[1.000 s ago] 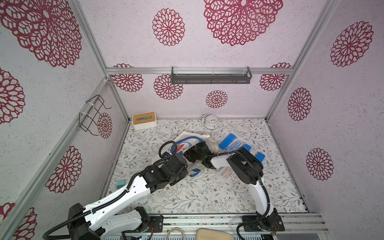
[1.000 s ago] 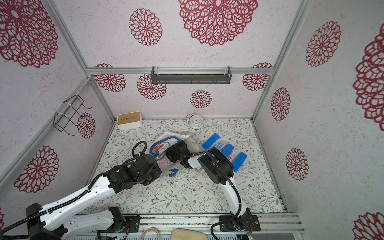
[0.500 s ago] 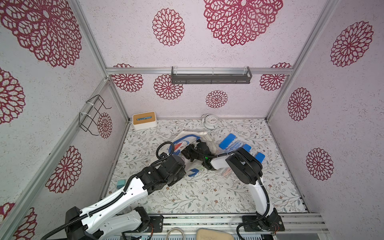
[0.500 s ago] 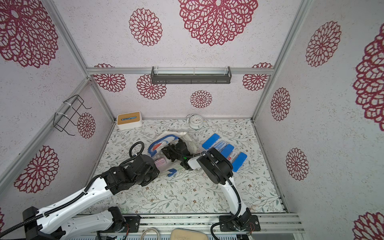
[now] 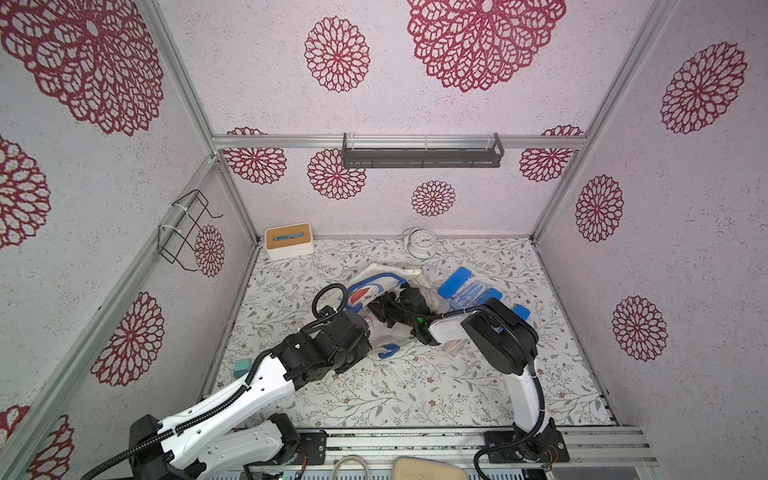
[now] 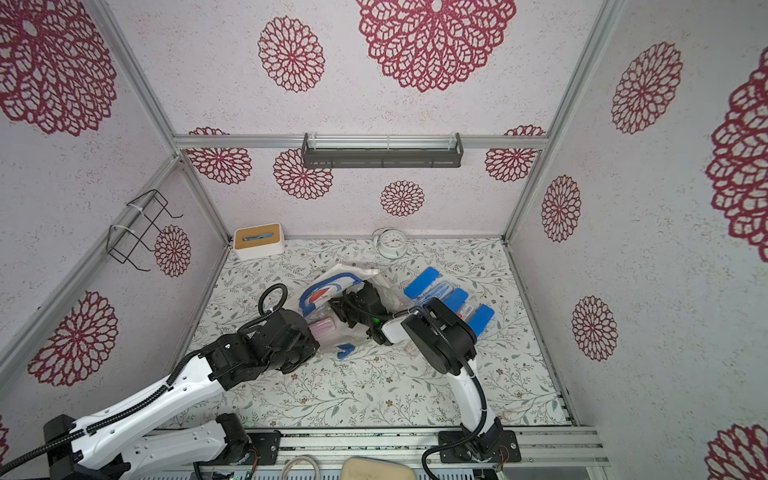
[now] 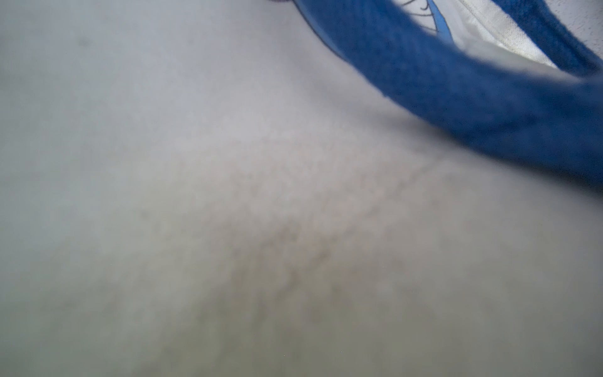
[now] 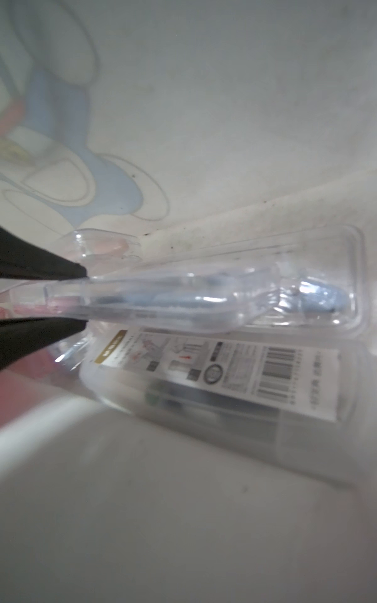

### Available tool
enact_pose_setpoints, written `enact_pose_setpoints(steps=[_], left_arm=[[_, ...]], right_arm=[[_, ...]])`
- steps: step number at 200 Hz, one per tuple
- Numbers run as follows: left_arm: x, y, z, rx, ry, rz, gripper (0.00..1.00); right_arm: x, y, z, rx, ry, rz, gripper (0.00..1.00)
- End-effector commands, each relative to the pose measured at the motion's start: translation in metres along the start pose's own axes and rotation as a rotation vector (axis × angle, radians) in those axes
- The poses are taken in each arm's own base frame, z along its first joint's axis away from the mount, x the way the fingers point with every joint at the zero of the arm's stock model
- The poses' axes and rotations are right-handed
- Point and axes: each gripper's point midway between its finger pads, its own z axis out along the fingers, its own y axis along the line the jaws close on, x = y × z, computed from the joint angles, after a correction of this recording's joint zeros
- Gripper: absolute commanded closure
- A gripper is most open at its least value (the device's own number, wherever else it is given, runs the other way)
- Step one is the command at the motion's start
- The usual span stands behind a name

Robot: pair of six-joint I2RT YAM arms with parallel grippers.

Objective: Take out the compass set from the canvas bag
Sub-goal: Pick up the compass set from the canvas bag.

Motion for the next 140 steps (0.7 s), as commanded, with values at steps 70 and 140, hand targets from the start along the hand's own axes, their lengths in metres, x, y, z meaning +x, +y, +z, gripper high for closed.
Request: enact_pose_setpoints(steps=[70,140], left_arm=[[-0.003,-0.029,0.019,0.004,0.02,0.025,1.0],[-0.014,-0.024,0.024,0.005,0.014,-0.002,1.0]], right_arm=[[0.015,0.074,-0.05,-0.116,-0.018,-0.035,0.8],[-0.005,0.061,-0.106,-0.014,-0.041,-0.13,0.8]])
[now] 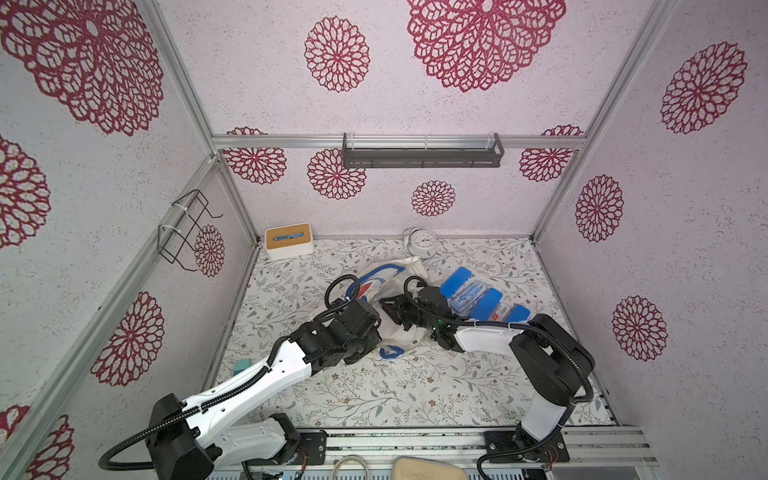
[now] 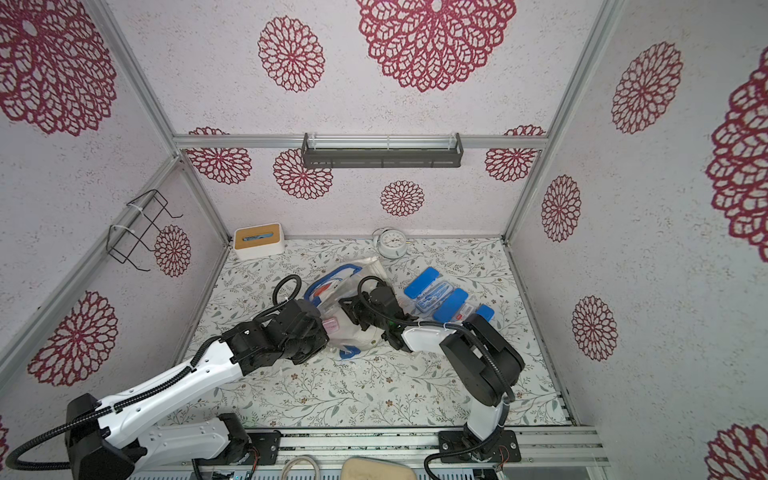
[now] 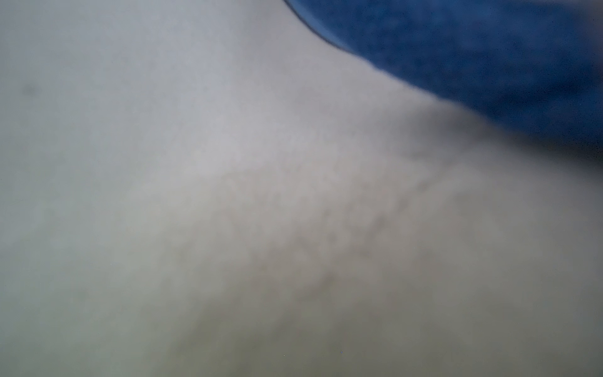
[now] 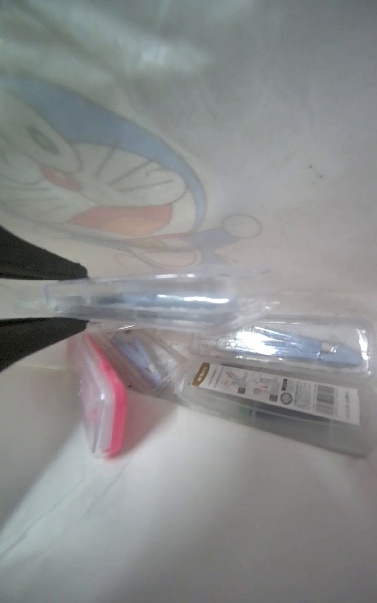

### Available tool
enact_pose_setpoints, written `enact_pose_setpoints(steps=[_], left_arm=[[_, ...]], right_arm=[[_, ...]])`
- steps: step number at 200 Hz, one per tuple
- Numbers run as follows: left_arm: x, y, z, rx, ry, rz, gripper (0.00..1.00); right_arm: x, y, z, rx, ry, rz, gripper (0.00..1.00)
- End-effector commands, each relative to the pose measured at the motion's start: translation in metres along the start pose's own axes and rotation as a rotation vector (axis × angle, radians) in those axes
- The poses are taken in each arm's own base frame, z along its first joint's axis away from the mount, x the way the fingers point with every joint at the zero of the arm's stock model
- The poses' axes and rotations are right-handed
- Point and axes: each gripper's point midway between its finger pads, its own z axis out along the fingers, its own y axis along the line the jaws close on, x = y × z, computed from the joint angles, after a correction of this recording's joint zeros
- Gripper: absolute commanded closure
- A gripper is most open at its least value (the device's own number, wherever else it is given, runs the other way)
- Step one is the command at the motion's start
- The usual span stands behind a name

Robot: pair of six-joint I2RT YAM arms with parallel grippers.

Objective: Take out the compass set from the canvas bag
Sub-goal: Pick up the compass set from the canvas bag, then place the compass set at the center of the board.

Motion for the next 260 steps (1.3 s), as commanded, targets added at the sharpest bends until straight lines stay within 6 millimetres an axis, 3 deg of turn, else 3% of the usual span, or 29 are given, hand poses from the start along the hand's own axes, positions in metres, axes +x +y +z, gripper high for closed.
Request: enact_pose_setpoints(steps=[1,56,85,104,127,181,219,260], left_arm=[[-0.009,-0.004,0.0,0.023,-0.013,-0.013,1.0],[-0.017,-0.001,0.005,0.021,-0.011,-0.029,1.0],[-0.023,0.0,0.004,0.022,-0.015,-0.035,1.0],[-0.027,0.001,0.002,0.026,-0.02,-0.037,1.0],[-0.03,0.001,0.0,0.024,-0.022,-0.039,1.0],[-0.033,0.0,-0.001,0.022,-0.016,-0.034,1.0],[-0.033,0.0,-0.003,0.025,-0.015,-0.034,1.0],[-0.032,0.001,-0.006,0.023,-0.013,-0.032,1.0]], right_arm=[[-0.015,0.025,-0.026,-0.041,-0.024,-0.086,0.8],[-0.033,0.053,-0.091,-0.063,-0.046,-0.18,0.8],[-0.053,0.045,-0.143,-0.003,-0.066,-0.231,0.8],[-0.062,0.027,-0.174,0.07,-0.071,-0.255,0.8],[-0.067,-0.013,-0.205,0.169,-0.073,-0.231,0.8],[-0.054,-0.12,-0.235,0.35,-0.037,-0.112,0.8],[-0.044,-0.155,-0.242,0.402,-0.031,-0.084,0.8],[-0.047,-0.178,-0.248,0.461,-0.044,-0.079,0.8]])
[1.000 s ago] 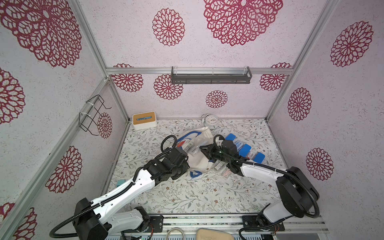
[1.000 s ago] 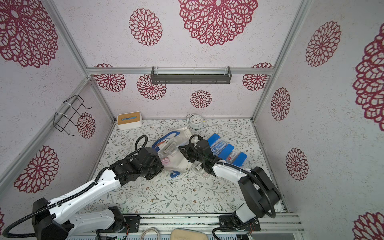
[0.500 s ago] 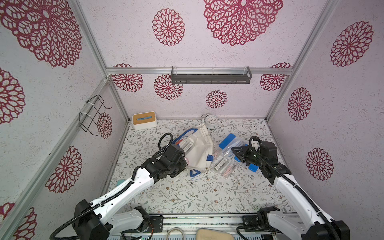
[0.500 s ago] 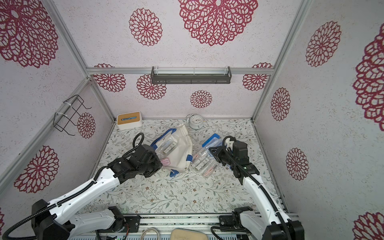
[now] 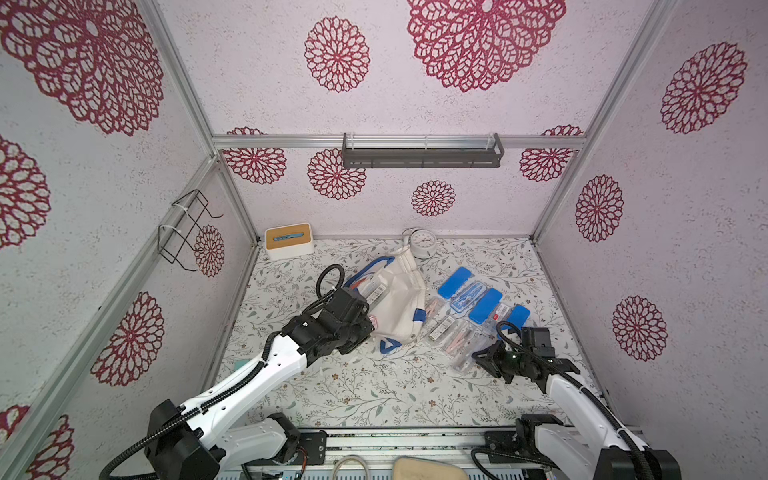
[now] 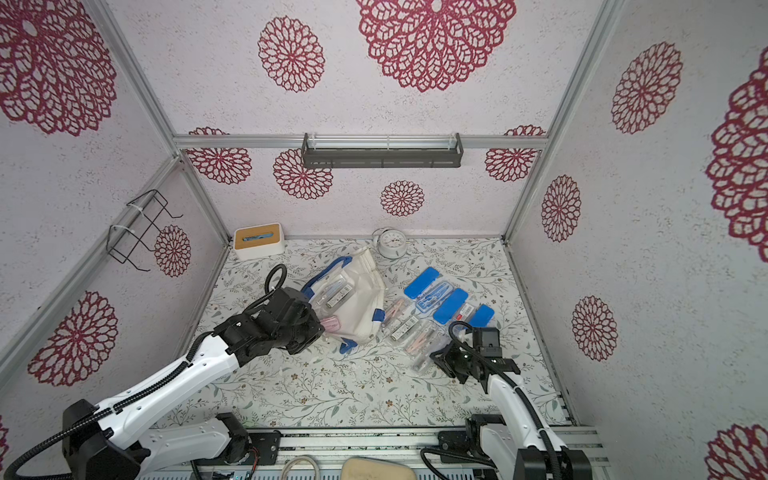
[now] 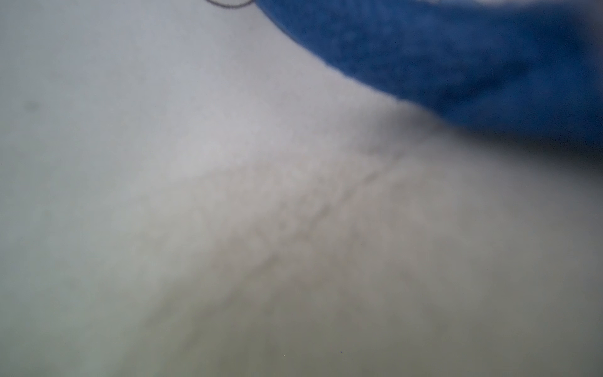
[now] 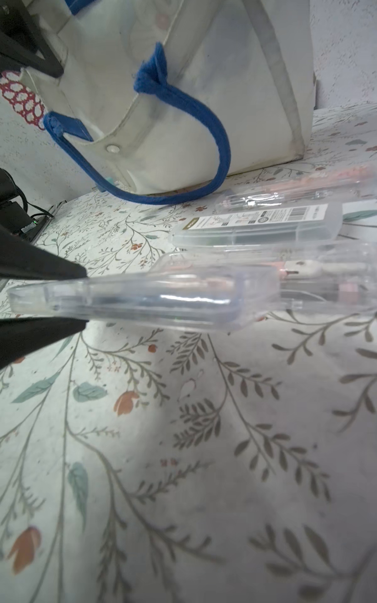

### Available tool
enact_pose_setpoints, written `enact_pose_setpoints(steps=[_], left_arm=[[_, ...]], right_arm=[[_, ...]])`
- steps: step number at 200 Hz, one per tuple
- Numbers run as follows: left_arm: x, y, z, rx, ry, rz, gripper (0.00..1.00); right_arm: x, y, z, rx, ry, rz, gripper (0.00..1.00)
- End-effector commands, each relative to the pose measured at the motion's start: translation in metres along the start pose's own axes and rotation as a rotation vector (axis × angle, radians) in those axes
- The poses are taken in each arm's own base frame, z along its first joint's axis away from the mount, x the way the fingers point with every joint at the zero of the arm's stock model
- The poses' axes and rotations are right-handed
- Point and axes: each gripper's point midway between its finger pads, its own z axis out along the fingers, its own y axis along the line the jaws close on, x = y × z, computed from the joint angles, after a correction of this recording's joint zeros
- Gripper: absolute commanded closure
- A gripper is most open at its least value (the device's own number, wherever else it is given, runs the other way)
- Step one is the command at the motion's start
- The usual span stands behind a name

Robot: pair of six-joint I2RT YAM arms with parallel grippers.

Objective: Take out the compass set from the canvas bag
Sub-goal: Place the compass set at the center of the board.

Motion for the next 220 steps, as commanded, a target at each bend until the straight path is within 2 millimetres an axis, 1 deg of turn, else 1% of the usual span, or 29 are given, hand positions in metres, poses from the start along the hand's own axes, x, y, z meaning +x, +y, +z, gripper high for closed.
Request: enact_pose_setpoints(steps=[1,39,87,119,155,166,181,196,212,220], left_arm=[[-0.005,0.002,-0.006,-0.008,-0.014,0.004,1.0],[-0.004,0.003,-0.009,-0.007,-0.013,0.005,1.0],[-0.001,0.005,-0.01,-0.003,0.0,0.001,1.0],[0.001,0.004,-0.009,0.001,0.013,0.002,1.0],[0.002,0.006,-0.01,0.002,0.017,0.003,1.0],[0.002,0.006,-0.01,0.005,0.016,0.003,1.0],[0.003,0.006,-0.011,0.008,0.018,0.003,1.0],[0.004,0.007,-0.011,0.009,0.021,0.003,1.0],[0.005,0.008,-0.012,0.011,0.023,0.0,1.0],[0.006,0.009,-0.011,0.013,0.026,0.0,1.0]], right_arm=[[-0.005,-0.002,-0.001,0.006,-0.015,-0.054,0.8],[-0.013,-0.014,0.007,0.027,-0.017,-0.032,0.8],[-0.026,-0.019,0.012,0.04,-0.036,-0.017,0.8],[-0.031,-0.025,0.019,0.046,-0.042,0.01,0.79],[-0.038,-0.028,0.022,0.063,-0.054,0.03,0.77],[-0.04,-0.029,0.021,0.078,-0.058,0.039,0.73],[-0.043,-0.028,0.015,0.109,-0.069,0.038,0.57],[-0.048,-0.022,0.002,0.138,-0.104,0.028,0.45],[-0.054,-0.009,-0.013,0.139,-0.151,0.025,0.39],[-0.057,0.002,-0.021,0.112,-0.172,0.03,0.38]])
